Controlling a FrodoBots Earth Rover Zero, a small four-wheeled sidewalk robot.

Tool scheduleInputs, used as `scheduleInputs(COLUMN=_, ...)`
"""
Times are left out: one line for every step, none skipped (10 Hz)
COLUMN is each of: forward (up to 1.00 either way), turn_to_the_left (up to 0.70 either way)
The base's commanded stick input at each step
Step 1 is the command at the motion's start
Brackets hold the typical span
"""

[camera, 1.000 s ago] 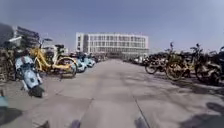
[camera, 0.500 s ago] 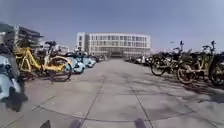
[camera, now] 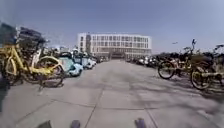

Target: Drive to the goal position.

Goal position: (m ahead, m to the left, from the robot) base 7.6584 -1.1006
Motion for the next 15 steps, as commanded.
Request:
scheduleInputs(forward=1.00, turn_to_the_left=0.00)
scheduleInputs(forward=1.00, turn_to_the_left=0.00)
scheduleInputs(forward=1.00, turn_to_the_left=0.00)
scheduleInputs(forward=1.00, turn_to_the_left=0.00)
scheduleInputs(forward=1.00, turn_to_the_left=0.00)
scheduleInputs(forward=1.00, turn_to_the_left=0.00)
scheduleInputs(forward=1.00, turn_to_the_left=0.00)
scheduleInputs(forward=1.00, turn_to_the_left=0.00)
scheduleInputs(forward=1.00, turn_to_the_left=0.00)
scheduleInputs(forward=1.00, turn_to_the_left=0.00)
scheduleInputs(forward=1.00, turn_to_the_left=0.00)
scheduleInputs(forward=1.00, turn_to_the_left=0.00)
scheduleInputs(forward=1.00, turn_to_the_left=0.00)
scheduleInputs(forward=1.00, turn_to_the_left=0.00)
scheduleInputs(forward=1.00, turn_to_the_left=0.00)
